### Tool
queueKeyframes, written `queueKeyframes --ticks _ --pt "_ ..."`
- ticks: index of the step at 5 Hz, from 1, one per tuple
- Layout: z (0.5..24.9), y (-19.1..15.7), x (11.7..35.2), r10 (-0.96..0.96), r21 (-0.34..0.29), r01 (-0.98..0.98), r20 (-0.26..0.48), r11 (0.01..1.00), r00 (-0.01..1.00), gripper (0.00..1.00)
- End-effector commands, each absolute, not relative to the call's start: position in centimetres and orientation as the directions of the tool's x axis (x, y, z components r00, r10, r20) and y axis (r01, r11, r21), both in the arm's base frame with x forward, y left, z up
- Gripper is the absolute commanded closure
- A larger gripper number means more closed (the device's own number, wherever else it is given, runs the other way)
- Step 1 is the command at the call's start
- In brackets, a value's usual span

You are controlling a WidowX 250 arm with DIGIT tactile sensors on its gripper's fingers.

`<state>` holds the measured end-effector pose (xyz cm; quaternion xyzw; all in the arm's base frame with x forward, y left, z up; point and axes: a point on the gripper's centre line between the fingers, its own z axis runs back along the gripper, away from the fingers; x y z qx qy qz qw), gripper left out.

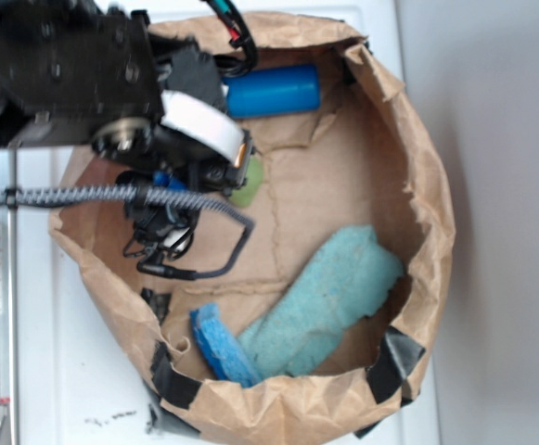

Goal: Grab the green animal.

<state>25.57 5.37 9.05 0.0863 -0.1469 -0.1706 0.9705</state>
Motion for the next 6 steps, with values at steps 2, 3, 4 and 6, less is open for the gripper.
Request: queueKeyframes --ticks 2,3,4,6 --pt "7.8 4.4 27.6 -0.377 0.308 0.283 0.312 0.908 0.872 0.00" --pt "6.5 4.0 27.7 -0.415 0.346 0.299 0.335 0.889 0.846 0.00" --pt "5.7 3.4 27.3 -0.540 0.360 0.411 0.435 0.838 0.721 0.00" --pt "5.5 3.0 26.8 -0.578 0.344 0.465 0.456 0.816 0.676 0.00"
